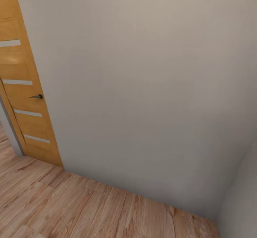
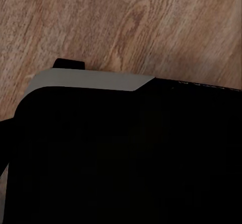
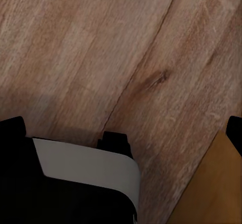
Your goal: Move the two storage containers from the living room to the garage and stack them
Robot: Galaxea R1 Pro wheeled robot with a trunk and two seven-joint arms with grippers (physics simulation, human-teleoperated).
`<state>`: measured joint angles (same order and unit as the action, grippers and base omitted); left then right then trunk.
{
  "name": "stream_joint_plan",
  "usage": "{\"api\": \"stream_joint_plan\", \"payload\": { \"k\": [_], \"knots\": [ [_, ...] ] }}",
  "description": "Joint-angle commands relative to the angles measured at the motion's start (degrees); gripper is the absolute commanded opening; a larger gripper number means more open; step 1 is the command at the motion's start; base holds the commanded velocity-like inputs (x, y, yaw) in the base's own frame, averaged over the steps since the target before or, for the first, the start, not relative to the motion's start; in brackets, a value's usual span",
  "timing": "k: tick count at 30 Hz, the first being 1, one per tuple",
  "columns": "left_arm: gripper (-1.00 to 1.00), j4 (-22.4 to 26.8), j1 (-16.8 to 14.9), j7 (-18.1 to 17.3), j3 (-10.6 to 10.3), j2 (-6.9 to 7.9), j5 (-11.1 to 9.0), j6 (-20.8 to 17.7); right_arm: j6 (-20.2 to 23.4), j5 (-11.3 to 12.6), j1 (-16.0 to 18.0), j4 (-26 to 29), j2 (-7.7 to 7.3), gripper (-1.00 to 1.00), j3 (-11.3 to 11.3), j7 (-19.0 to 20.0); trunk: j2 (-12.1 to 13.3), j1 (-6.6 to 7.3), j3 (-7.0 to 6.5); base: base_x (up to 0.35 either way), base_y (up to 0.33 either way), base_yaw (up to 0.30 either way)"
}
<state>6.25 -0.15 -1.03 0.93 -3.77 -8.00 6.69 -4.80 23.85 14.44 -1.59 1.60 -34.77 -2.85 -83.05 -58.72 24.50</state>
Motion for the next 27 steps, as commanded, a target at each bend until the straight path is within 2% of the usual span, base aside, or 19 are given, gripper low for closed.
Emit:
{"api": "stream_joint_plan", "payload": {
  "k": [1, 6, 27],
  "knots": [
    [1.00, -0.01, -0.02, -0.09, 0.08, -0.01, -0.44, 0.11, -0.32, 0.49, 0.06, -0.17, 0.04, 1.00, -0.48, -0.06, -0.03, 0.00, 0.06, 0.021, 0.000, 0.000],
    [1.00, -0.01, -0.01, -0.03, 0.12, -0.01, -0.44, 0.10, -0.58, 0.49, 0.06, -0.17, -0.01, 1.00, -0.48, -0.05, -0.03, 0.00, 0.06, 0.007, 0.000, 0.136],
    [1.00, -0.01, -0.02, -0.02, 0.12, -0.01, -0.44, 0.16, -0.59, 0.48, 0.06, -0.17, -0.02, 1.00, -0.49, -0.05, -0.03, 0.00, 0.25, 0.000, 0.000, 0.239]
  ]
}}
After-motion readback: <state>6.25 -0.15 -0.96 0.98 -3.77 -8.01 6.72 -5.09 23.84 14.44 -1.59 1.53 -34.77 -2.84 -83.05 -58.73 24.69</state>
